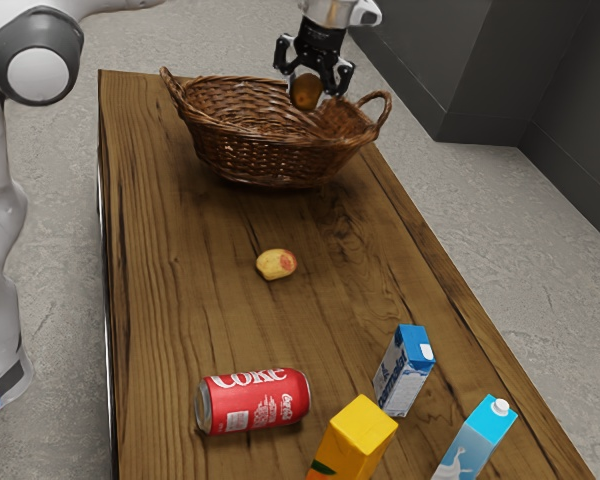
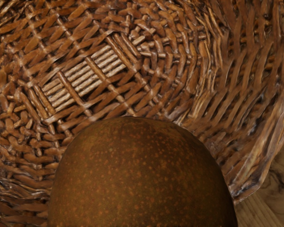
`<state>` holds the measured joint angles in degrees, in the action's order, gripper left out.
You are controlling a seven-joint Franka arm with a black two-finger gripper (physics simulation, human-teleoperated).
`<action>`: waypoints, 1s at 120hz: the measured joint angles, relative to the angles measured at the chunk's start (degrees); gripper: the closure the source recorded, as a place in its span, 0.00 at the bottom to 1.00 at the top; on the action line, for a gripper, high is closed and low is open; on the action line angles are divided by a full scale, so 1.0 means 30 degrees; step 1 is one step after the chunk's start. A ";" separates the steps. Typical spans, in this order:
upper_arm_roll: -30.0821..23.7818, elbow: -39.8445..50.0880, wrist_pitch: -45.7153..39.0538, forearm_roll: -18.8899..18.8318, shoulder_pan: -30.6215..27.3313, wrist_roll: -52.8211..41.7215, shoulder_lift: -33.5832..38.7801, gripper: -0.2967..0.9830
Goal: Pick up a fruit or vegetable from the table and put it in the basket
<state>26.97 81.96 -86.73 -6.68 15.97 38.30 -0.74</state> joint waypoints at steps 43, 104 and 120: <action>0.2257 -0.0068 0.2244 -0.0350 -0.3882 -0.2102 -0.0329 0.51; 0.2308 0.0115 0.2575 -0.0272 0.2078 -0.3785 -0.0603 0.25; 0.2319 0.0152 0.2589 -0.0260 0.0475 -0.4044 -0.0580 0.24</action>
<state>33.93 82.41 -78.96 -7.46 17.39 26.17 -2.48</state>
